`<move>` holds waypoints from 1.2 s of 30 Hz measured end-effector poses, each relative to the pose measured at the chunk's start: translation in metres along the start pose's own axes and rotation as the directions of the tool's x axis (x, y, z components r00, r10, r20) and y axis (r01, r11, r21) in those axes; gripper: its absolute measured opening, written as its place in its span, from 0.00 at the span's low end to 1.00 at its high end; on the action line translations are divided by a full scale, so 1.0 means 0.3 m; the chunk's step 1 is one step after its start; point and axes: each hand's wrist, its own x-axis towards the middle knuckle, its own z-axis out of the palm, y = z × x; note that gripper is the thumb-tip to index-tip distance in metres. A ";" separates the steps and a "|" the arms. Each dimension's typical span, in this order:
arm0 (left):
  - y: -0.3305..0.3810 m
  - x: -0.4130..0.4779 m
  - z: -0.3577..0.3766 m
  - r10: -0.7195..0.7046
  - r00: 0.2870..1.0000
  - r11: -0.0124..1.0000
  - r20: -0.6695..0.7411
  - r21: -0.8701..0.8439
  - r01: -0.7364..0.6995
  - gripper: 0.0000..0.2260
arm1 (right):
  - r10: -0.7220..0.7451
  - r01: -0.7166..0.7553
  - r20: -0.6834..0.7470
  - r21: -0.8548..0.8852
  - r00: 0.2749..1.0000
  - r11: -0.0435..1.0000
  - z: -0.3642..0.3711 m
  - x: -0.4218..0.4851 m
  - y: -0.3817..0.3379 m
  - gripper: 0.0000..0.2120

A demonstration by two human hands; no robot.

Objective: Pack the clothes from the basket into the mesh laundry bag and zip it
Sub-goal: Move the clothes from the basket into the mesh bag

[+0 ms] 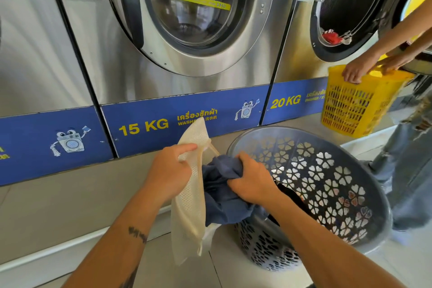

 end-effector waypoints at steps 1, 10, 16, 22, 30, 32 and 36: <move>0.000 0.002 0.000 0.004 1.000 1.000 0.010 -0.018 -0.004 0.25 | -0.052 0.047 -0.068 -0.076 0.996 0.996 0.001 -0.013 -0.035 0.16; -0.031 0.007 -0.034 -0.022 1.000 0.998 0.008 -0.064 0.022 0.25 | -0.175 0.124 0.264 0.200 0.949 0.972 0.018 -0.041 -0.106 0.34; -0.039 0.006 -0.030 -0.079 0.997 0.991 0.026 -0.102 0.081 0.25 | -0.085 0.142 0.203 -0.288 0.976 0.947 0.013 -0.013 -0.012 0.37; -0.036 0.004 -0.029 -0.060 0.998 0.993 0.012 -0.105 0.061 0.26 | -0.039 0.095 0.205 -0.270 0.978 0.958 0.067 -0.006 0.014 0.22; -0.067 0.001 -0.036 -0.015 0.998 0.991 0.058 -0.134 0.023 0.25 | -0.267 0.257 0.010 -0.300 0.964 0.919 0.038 -0.054 -0.145 0.20; -0.084 0.004 -0.037 -0.014 0.998 0.990 0.065 -0.141 0.023 0.25 | -0.265 0.272 0.097 -0.073 0.960 0.960 0.078 -0.077 -0.167 0.21; -0.130 -0.004 -0.040 -0.052 0.996 0.993 0.066 -0.107 0.059 0.25 | -0.299 0.310 0.300 0.010 0.906 0.951 0.215 -0.079 -0.124 0.16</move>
